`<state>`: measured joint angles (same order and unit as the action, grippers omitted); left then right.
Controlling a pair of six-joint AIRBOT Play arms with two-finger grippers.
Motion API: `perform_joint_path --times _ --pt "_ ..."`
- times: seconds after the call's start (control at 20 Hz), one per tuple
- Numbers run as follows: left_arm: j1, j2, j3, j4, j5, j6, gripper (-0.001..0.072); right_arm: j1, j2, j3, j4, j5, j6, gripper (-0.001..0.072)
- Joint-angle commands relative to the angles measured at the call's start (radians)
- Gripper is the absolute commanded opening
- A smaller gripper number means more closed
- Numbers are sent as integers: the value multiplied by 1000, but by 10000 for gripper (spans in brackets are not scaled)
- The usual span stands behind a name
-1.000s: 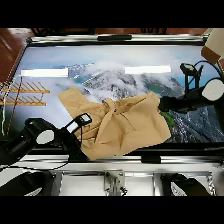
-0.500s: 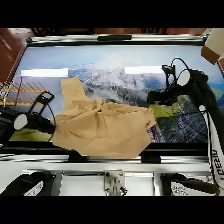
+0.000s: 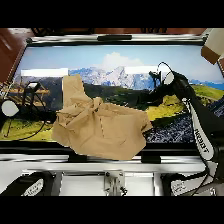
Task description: Fold the shirts.
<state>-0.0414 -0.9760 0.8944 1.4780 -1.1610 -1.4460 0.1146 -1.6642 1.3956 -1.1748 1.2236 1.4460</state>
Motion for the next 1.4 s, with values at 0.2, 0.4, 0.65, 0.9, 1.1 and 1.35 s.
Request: perform_joint_path --times 0.2,0.4,0.65,0.9,1.1,1.35 --pt "139 123 35 -119 -378 -163 720 1 -23 8 41 144 -117 672" --pt "134 354 -285 -204 -238 -228 720 2 -41 7 68 143 -136 672" --pt "134 328 -437 -200 49 -212 720 2 -64 7 85 141 -169 672" --pt "134 142 -435 -211 204 -117 720 2 -81 7 93 182 -169 672" --pt "134 100 -422 -273 262 -31 297 19 -116 6 111 240 -191 672" --pt "134 102 -357 -275 261 -31 127 134 -150 6 64 246 -206 670"
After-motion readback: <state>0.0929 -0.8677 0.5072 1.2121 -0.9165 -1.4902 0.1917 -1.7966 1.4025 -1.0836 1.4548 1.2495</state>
